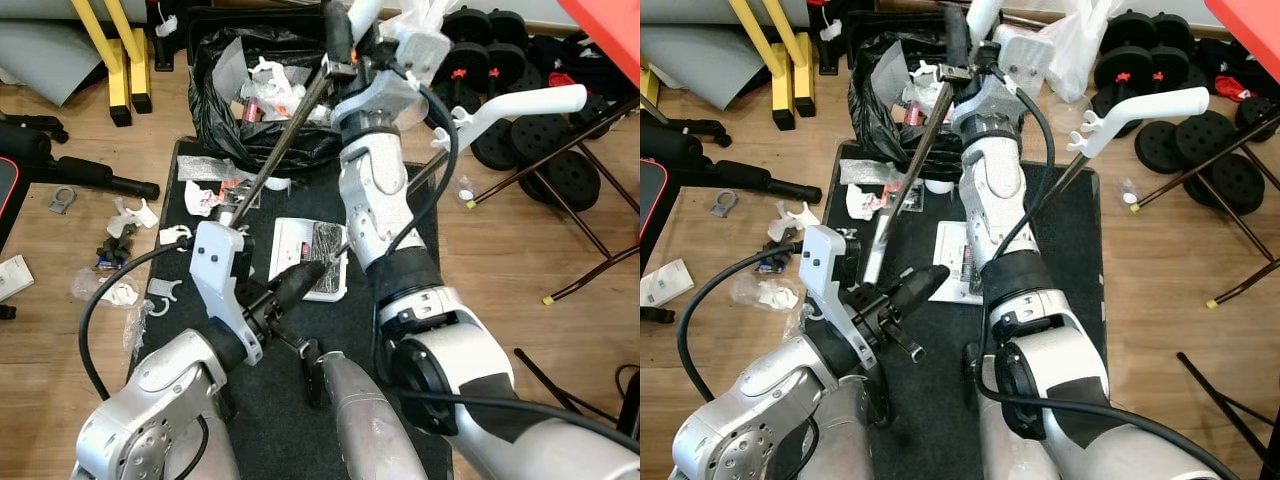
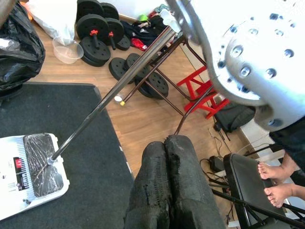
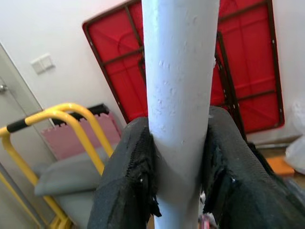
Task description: Sweep floor
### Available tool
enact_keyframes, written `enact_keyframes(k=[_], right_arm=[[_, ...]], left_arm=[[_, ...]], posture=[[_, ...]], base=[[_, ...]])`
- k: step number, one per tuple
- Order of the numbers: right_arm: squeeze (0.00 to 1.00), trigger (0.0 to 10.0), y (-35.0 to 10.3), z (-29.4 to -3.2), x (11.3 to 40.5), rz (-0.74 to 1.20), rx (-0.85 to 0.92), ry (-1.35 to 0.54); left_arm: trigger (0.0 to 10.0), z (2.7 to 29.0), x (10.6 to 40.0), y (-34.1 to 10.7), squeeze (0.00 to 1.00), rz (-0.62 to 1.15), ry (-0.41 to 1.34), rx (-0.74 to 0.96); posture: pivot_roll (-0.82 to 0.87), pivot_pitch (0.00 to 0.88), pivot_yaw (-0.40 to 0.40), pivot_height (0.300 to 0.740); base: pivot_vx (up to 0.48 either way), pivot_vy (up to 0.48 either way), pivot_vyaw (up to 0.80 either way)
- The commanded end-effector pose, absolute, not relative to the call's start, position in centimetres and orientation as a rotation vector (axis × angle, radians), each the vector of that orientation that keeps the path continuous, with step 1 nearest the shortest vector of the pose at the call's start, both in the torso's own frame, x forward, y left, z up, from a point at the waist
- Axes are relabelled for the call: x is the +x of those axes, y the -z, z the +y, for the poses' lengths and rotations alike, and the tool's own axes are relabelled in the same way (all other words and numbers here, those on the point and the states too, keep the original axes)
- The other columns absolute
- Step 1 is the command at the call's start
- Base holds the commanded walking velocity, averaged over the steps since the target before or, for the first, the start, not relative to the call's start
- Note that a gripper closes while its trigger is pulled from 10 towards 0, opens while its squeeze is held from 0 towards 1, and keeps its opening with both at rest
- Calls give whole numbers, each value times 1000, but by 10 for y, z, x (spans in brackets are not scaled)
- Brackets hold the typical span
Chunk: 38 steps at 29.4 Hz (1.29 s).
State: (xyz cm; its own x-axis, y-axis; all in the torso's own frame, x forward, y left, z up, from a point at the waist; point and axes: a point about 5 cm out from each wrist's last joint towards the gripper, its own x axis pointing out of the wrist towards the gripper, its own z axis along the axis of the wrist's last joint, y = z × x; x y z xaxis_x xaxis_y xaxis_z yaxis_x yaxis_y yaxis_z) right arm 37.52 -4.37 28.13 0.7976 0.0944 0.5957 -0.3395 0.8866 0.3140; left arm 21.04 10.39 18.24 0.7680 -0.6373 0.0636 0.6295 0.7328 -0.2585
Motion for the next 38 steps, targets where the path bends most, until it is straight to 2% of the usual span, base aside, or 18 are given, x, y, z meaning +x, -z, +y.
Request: enact_keyframes(k=[1,5,17,21,24,30,38], right_arm=[[0,10000,-281,-42,372,-642,392,-232],[0,10000,-277,-49,374,-666,275,-210],[0,10000,-289,-51,371,-741,250,-219],[0,10000,-299,-50,370,-765,306,-220],[0,10000,-311,-50,369,-759,455,-211],[0,10000,-319,-50,371,-749,545,-199],[0,10000,-311,-47,377,-730,428,-209]], left_arm=[[10000,101,205,-180,0,52,720,-284],[10000,101,204,-181,0,52,722,-287],[10000,102,204,-181,0,52,721,-286],[10000,102,204,-181,0,52,721,-285],[10000,102,203,-181,0,53,720,-285],[10000,102,198,-183,0,53,720,-287],[10000,102,186,-188,0,61,722,-293]], posture=[[-144,413,-175,740],[-146,421,-176,740],[-146,422,-175,740],[-146,422,-175,740],[-144,429,-177,740],[-138,446,-183,740],[-128,493,-189,740]], base=[[0,0,0],[0,0,0],[0,0,0],[0,0,0],[0,0,0],[0,0,0],[0,0,0]])
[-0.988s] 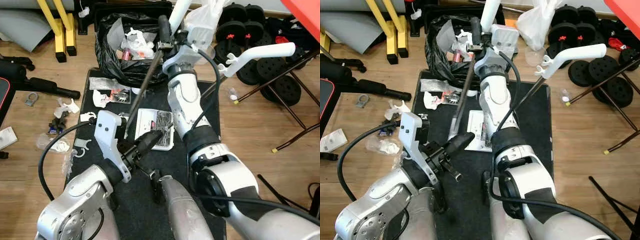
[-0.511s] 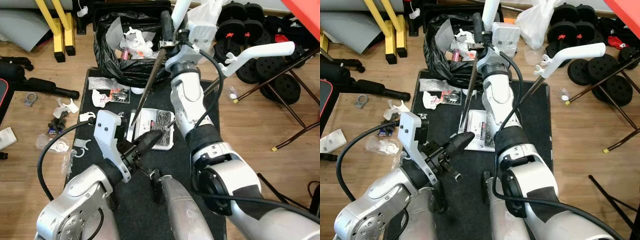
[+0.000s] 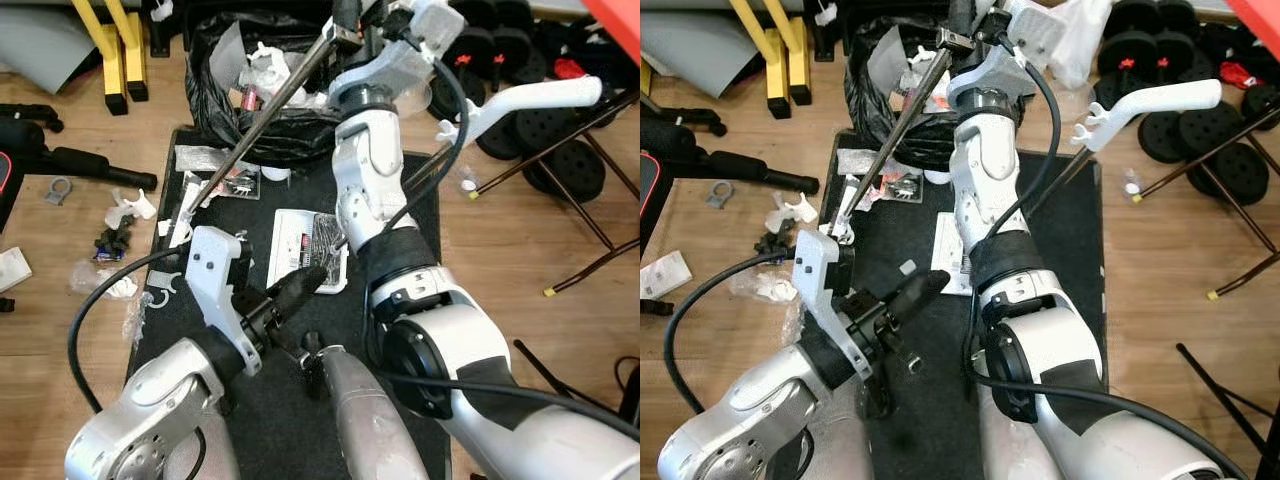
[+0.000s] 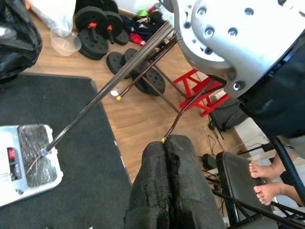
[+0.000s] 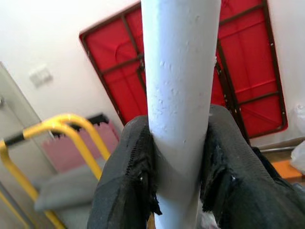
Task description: Sweep floor
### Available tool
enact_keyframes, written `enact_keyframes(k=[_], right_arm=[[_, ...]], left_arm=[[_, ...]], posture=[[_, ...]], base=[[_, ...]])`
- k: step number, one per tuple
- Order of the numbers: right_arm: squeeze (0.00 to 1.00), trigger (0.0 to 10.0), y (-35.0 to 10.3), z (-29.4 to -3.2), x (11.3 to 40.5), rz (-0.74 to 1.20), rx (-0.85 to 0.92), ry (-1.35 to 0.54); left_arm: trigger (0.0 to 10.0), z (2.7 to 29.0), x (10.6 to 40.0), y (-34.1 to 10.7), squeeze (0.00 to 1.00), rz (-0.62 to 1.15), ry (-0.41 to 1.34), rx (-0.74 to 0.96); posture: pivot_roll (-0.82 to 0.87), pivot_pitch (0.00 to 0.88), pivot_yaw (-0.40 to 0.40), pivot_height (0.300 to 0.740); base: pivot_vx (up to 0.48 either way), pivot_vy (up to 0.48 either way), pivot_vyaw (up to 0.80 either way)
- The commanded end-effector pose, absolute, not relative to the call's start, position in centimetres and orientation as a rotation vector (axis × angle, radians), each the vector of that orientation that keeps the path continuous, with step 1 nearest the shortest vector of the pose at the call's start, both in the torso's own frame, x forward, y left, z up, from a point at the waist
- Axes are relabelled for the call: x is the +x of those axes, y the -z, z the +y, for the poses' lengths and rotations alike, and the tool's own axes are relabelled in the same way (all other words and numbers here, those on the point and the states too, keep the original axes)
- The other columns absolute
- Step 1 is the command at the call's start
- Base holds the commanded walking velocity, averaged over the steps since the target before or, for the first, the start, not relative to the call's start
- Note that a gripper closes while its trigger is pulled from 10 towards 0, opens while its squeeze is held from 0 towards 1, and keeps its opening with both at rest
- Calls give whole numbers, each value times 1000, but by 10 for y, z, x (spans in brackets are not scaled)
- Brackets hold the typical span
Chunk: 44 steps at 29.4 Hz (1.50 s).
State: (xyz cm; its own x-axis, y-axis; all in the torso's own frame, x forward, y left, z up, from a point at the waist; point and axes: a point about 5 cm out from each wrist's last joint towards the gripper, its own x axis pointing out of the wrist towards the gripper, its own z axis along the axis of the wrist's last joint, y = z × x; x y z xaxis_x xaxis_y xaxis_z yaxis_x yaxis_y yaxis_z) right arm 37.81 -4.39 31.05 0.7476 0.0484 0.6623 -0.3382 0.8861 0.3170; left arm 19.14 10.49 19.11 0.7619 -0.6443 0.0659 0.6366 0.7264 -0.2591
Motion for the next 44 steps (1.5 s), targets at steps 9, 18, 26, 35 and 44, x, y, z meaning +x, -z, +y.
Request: enact_keyframes(k=[9,18,26,35,44], right_arm=[[0,10000,-314,-48,377,-749,348,-234],[0,10000,-322,-57,380,-782,250,-229],[0,10000,-329,-58,380,-788,223,-277],[0,10000,-335,-57,381,-783,193,-355],[0,10000,-344,-61,383,-777,179,-384]], left_arm=[[10000,105,180,-191,0,70,719,-291],[10000,105,185,-189,0,81,711,-287],[10000,105,188,-189,0,77,713,-289],[10000,104,190,-189,0,70,711,-291],[10000,105,191,-189,0,72,714,-293]], posture=[[-124,515,-191,740],[-137,490,-183,740],[-151,479,-188,740],[-158,475,-192,740],[-162,472,-189,740]], base=[[0,0,0],[0,0,0],[0,0,0],[0,0,0],[0,0,0]])
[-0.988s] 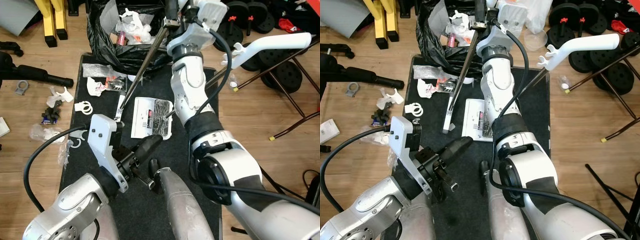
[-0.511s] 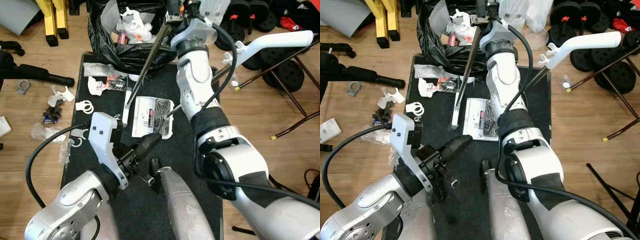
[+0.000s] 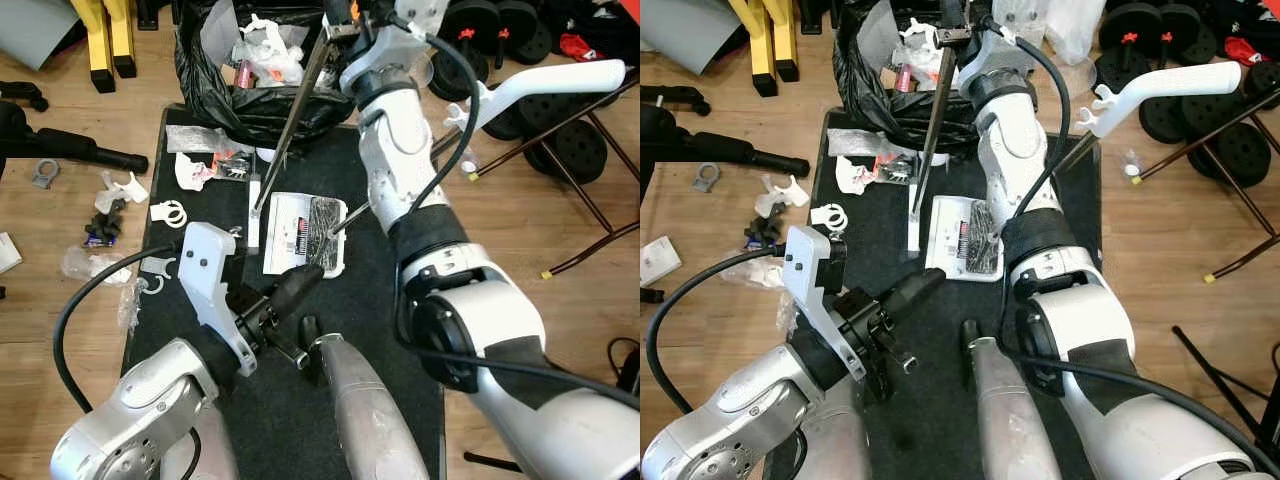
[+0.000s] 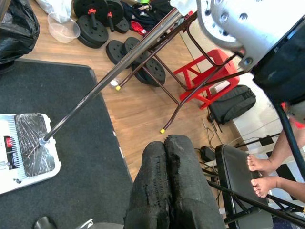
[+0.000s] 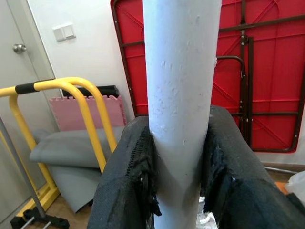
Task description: Sweep floor
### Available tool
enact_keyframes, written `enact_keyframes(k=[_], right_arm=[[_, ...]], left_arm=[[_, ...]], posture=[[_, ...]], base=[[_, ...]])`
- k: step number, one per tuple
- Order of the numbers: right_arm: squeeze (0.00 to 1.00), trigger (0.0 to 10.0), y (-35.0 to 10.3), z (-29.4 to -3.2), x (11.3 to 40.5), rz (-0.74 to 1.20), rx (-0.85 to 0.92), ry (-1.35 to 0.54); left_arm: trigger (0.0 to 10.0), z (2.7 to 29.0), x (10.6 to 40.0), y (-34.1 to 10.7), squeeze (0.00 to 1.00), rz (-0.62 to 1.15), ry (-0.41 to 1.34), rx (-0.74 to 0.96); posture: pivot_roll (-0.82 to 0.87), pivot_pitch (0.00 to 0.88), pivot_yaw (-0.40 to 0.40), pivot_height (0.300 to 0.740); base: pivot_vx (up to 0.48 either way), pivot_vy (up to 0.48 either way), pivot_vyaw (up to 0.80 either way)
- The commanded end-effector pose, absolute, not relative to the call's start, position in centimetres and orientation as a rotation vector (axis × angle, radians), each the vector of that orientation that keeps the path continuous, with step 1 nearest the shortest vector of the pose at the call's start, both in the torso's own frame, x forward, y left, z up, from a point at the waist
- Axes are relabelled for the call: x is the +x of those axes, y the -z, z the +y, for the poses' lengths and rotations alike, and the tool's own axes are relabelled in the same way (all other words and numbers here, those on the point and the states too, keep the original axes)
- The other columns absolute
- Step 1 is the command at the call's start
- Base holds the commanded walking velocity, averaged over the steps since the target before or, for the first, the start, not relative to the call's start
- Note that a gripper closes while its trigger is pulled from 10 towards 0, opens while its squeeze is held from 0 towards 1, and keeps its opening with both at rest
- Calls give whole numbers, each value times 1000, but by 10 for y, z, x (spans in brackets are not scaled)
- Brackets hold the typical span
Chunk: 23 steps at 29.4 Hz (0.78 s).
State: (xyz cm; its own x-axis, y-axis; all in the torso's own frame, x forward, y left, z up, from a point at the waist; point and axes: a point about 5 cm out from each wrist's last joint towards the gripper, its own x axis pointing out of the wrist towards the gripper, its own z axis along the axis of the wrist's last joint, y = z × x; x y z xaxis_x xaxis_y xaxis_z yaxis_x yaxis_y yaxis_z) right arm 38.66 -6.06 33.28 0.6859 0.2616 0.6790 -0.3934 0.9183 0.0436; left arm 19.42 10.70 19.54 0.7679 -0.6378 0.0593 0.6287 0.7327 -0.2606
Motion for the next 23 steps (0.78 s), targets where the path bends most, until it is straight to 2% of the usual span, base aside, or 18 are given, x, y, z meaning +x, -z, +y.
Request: enact_keyframes(k=[1,8,23], right_arm=[[0,10000,-349,-63,384,-768,210,-383],[0,10000,-354,-66,385,-752,241,-396],[0,10000,-364,-75,389,-707,148,-445]], left_arm=[[10000,105,191,-188,0,72,714,-293],[10000,105,192,-188,0,73,715,-291],[10000,104,193,-187,0,72,716,-293]], posture=[[-162,470,-187,740],[-159,467,-185,740],[-167,462,-185,740]], base=[[0,0,0],[0,0,0],[0,0,0]])
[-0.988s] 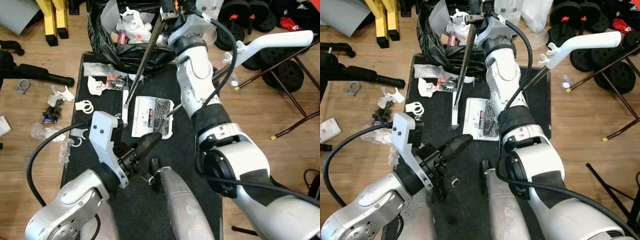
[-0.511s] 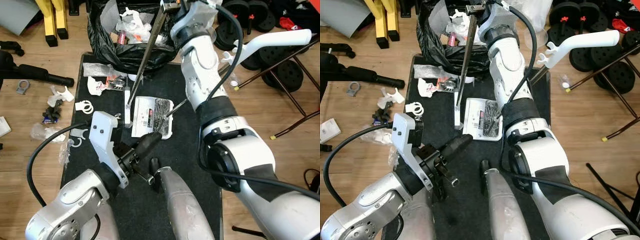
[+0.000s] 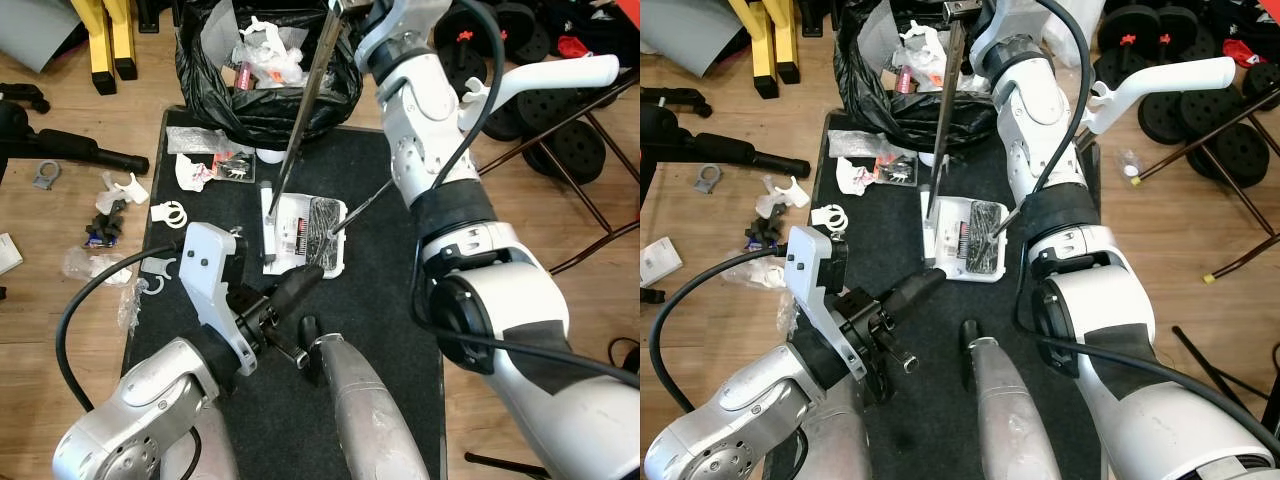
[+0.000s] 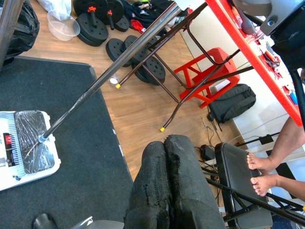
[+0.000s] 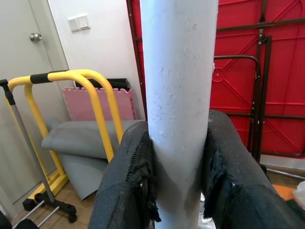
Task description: Sweep floor
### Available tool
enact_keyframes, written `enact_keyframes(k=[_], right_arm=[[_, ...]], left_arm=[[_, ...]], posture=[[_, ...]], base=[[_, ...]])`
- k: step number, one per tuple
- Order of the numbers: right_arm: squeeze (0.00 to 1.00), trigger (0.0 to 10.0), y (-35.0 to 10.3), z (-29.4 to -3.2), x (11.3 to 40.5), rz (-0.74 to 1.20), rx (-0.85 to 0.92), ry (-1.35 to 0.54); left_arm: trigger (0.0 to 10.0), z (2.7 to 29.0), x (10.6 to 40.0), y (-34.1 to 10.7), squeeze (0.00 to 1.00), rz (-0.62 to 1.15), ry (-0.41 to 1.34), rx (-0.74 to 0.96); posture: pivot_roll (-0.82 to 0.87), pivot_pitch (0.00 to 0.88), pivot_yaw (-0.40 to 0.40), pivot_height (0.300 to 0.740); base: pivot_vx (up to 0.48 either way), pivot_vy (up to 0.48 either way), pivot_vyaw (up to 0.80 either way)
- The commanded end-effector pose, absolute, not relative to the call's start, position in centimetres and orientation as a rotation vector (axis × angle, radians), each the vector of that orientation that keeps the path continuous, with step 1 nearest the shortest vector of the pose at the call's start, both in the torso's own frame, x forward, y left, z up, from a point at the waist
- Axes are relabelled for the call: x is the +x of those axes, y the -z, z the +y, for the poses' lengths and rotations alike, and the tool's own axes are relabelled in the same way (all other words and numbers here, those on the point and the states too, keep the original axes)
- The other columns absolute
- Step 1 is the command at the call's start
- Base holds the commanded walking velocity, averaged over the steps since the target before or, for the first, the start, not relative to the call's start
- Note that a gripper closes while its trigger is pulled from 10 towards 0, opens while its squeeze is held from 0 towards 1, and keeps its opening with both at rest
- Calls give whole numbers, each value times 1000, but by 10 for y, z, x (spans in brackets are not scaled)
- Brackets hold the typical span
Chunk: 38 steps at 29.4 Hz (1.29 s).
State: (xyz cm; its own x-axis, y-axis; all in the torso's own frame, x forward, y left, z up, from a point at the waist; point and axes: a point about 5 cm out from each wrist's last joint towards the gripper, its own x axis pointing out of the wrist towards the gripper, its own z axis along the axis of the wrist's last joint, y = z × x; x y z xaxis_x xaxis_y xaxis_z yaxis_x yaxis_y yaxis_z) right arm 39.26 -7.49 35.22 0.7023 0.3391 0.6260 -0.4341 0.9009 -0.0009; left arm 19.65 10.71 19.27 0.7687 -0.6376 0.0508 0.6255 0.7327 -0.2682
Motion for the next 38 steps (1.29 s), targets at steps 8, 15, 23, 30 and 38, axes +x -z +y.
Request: enact_keyframes(k=[8,15,23,30,38], right_arm=[[0,10000,-371,-79,389,-703,155,-438],[0,10000,-377,-80,387,-696,166,-463],[0,10000,-386,-84,386,-710,142,-476],[0,10000,-390,-85,384,-705,125,-488],[0,10000,-396,-88,381,-704,174,-511]], left_arm=[[10000,105,193,-188,0,70,717,-292],[10000,105,194,-187,0,70,718,-292],[10000,105,195,-187,0,70,717,-290],[10000,105,195,-187,0,70,717,-291],[10000,105,196,-187,0,69,718,-293]], posture=[[-168,461,-184,740],[-170,460,-182,740],[-170,459,-180,740],[-170,458,-180,740],[-172,456,-180,740]], base=[[0,0,0],[0,0,0],[0,0,0],[0,0,0],[0,0,0]])
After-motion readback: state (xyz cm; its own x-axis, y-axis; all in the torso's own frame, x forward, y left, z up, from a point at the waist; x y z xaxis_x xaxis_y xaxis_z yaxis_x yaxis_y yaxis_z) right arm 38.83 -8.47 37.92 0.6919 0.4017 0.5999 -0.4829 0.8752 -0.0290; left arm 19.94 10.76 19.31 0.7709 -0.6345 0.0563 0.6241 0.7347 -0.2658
